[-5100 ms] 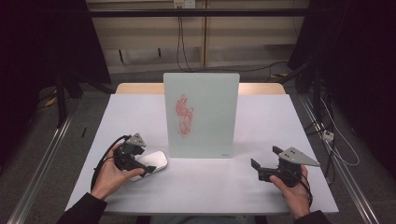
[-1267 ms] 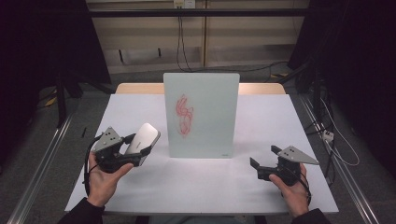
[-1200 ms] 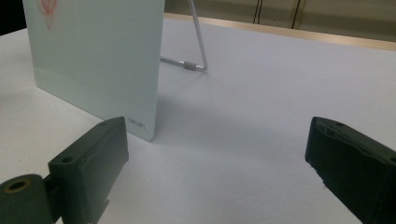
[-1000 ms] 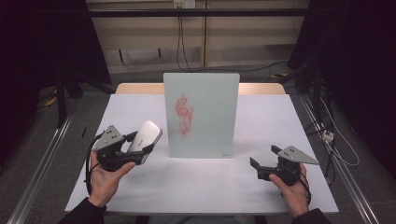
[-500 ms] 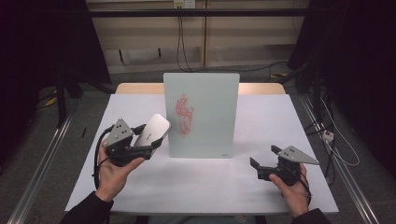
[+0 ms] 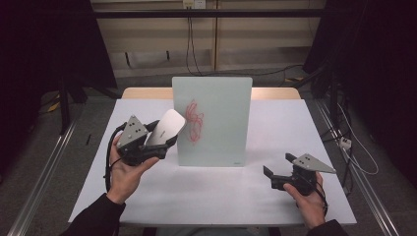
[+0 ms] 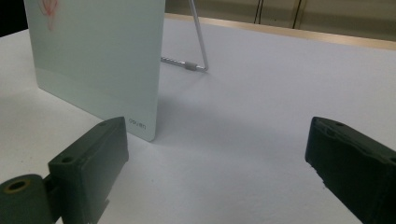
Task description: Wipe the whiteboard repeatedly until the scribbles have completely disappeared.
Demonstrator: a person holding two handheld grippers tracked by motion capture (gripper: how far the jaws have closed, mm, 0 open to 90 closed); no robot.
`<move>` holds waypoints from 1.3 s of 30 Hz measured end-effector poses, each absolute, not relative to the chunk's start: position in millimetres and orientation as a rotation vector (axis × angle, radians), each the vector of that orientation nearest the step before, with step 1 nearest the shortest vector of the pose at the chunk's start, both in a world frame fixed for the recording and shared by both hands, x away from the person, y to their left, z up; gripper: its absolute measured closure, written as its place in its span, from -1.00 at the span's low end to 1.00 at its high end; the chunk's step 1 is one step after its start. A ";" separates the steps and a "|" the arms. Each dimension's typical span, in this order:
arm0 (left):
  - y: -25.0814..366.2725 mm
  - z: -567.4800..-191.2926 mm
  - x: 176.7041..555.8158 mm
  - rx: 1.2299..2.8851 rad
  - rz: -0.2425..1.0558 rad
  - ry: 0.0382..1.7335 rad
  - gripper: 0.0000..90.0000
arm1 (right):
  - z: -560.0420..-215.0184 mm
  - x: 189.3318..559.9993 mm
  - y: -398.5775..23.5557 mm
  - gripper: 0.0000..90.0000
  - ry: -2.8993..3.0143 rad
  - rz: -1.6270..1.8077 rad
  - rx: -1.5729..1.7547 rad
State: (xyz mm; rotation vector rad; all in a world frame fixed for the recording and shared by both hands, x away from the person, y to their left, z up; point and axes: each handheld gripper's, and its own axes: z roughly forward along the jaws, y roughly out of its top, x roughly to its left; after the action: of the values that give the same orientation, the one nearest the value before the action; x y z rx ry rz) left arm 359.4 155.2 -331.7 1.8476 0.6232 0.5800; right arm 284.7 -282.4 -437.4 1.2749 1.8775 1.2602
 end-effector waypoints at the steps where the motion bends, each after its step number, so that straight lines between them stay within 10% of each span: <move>1: 153.0 -331.4 360.0 1.837 0.574 0.628 -0.31 | -437.4 284.7 -282.4 -0.88 1.878 1.266 1.277; 39: 110.7 -313.7 408.1 1.836 0.692 0.544 -0.31 | -437.5 284.9 -283.0 -0.88 1.881 1.269 1.276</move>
State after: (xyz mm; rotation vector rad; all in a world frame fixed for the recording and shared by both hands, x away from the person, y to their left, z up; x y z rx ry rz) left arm 408.1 110.7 -313.7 1.8360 0.5439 0.6925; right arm 284.9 -283.0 -437.5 1.2759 1.8811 1.2686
